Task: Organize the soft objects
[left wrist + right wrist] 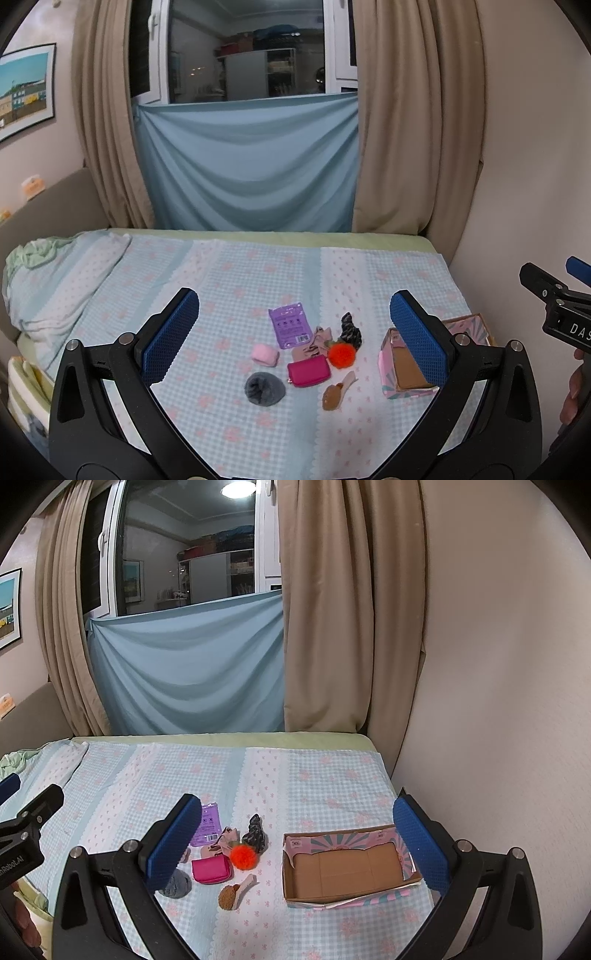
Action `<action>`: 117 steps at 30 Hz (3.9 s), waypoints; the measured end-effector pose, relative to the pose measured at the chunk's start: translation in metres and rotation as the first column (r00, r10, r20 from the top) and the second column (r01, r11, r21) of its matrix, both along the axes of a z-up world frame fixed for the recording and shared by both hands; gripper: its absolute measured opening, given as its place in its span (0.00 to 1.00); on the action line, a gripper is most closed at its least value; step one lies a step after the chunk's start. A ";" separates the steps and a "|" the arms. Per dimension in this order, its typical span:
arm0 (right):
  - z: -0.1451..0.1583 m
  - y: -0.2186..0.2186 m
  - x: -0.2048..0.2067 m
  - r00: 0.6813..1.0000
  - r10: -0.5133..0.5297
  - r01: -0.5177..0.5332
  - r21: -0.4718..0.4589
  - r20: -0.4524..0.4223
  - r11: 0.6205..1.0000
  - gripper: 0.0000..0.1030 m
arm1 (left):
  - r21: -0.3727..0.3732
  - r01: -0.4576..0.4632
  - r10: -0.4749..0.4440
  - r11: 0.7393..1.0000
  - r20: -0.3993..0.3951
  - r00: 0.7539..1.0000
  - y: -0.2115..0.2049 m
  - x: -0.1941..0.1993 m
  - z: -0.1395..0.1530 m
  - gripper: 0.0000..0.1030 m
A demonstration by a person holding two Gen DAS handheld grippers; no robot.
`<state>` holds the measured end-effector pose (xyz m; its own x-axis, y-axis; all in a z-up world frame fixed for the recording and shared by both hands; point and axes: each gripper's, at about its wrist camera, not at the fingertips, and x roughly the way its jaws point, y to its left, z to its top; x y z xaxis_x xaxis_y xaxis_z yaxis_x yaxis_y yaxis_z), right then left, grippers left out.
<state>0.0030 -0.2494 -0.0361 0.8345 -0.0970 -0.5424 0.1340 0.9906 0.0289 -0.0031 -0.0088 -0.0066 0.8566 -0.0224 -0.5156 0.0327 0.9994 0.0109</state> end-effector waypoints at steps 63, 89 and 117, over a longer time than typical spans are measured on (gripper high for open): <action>-0.458 0.138 0.165 0.820 -0.089 0.216 0.162 -0.565 0.963 0.37 | 0.040 0.286 -0.238 0.957 -0.451 0.860 0.077 0.178 -0.492 0.67; -0.286 0.117 0.134 0.900 0.037 0.067 0.222 -0.433 0.973 0.32 | 0.004 0.159 -0.144 0.987 -0.392 0.909 0.077 0.177 -0.354 0.56; -0.190 -0.159 0.139 0.885 -0.001 0.084 0.158 -0.465 0.984 0.32 | -0.060 0.309 -0.309 0.949 -0.373 0.875 -0.220 0.166 -0.204 0.56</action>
<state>0.1418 -0.4085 -0.2257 0.4828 0.0005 -0.8757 0.2153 0.9692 0.1193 0.1630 -0.2290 -0.2104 0.5503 -0.2530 -0.7957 0.3417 0.9378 -0.0618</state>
